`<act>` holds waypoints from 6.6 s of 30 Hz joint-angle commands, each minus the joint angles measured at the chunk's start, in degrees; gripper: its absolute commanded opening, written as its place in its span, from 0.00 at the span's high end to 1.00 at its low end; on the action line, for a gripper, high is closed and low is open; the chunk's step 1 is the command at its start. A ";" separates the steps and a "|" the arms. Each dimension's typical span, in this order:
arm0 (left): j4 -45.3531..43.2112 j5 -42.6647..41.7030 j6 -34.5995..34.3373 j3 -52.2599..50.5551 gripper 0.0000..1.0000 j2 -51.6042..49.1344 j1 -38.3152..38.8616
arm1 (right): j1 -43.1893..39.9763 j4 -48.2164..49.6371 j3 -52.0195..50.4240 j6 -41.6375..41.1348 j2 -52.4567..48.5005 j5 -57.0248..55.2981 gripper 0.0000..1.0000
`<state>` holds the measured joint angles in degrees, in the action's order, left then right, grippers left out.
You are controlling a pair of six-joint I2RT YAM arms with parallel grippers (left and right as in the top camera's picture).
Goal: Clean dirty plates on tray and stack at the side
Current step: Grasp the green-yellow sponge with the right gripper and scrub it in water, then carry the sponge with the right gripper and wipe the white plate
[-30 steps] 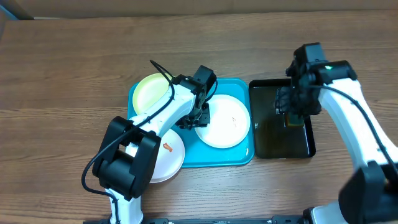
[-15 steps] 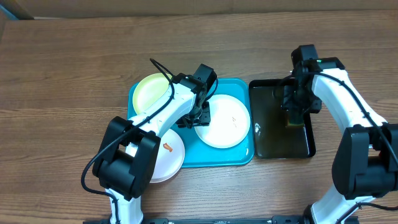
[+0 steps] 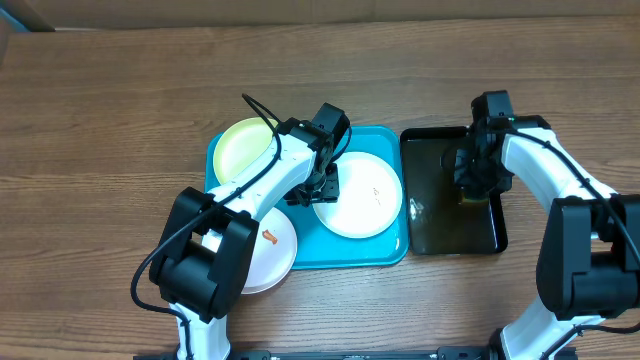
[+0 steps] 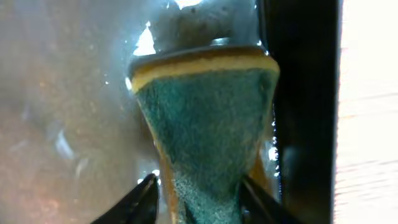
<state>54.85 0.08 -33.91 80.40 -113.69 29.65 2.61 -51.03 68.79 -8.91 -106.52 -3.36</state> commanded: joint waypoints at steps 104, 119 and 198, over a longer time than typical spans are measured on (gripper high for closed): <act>-0.92 0.39 0.52 1.07 0.45 -0.20 0.39 | 2.80 4.39 -0.50 -5.68 0.09 1.77 0.31; -1.99 0.57 0.52 -0.46 0.47 -0.20 0.39 | 2.91 1.46 -0.55 -5.68 0.09 3.52 0.65; -6.45 0.70 -4.90 -4.13 0.96 -0.28 -1.20 | 5.51 -16.35 12.02 0.24 4.52 4.33 0.96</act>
<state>48.16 -0.14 -35.77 76.47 -113.58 29.43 7.07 -67.53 79.42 -11.00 -103.85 1.26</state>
